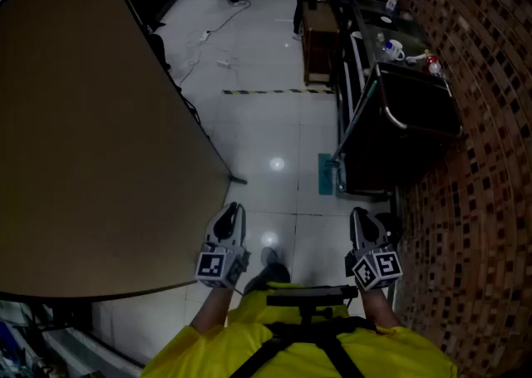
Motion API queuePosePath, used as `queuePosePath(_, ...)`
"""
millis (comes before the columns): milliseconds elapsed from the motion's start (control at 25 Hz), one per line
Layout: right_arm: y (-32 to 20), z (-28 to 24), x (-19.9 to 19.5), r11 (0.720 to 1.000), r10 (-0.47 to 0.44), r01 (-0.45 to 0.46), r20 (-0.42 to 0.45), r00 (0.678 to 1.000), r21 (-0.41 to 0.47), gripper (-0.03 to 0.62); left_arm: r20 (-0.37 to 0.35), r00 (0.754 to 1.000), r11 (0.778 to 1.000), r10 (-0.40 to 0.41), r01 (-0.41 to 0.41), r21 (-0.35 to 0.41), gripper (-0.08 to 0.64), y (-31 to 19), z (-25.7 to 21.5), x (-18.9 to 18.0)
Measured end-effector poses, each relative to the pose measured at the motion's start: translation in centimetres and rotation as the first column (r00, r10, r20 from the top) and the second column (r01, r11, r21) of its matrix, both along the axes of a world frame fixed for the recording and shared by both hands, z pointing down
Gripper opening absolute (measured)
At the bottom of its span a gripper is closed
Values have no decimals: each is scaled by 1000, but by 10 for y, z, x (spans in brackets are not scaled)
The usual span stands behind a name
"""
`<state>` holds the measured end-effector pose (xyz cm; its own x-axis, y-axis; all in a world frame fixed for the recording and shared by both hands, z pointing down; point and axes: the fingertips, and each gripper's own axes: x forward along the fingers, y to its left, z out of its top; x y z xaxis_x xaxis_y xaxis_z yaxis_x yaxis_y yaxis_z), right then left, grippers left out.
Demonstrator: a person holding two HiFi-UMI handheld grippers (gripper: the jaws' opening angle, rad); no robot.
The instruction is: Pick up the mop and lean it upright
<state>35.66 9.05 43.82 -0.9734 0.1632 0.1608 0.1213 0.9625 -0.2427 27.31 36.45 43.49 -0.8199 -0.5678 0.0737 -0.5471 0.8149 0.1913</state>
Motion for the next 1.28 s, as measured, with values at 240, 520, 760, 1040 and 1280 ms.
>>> queuePosePath(240, 20, -8, -124, 999, 32, -33, 41, 999, 22, 8, 19, 1000, 999, 24, -24, -34, 44, 28, 1, -125)
queuePosePath(520, -20, 6, -240, 998, 66, -67, 28, 997, 23, 8, -7, 1000, 999, 18, -18, -26, 44, -6, 16, -253)
queuePosePath(760, -73, 28, -383, 999, 37, -37, 50, 998, -1, 8, 9, 999, 998, -53, 53, -23, 44, -43, 20, -377)
queuePosePath(1040, -131, 21, -505, 999, 43, -43, 47, 998, -13, 8, 44, 998, 999, -44, 45, -18, 44, -100, -1, -505)
queuePosePath(1280, -191, 34, -519, 971, 237, -237, -8, 972, -27, 8, 24, 975, 976, 220, -219, -15, 44, -217, 10, -589)
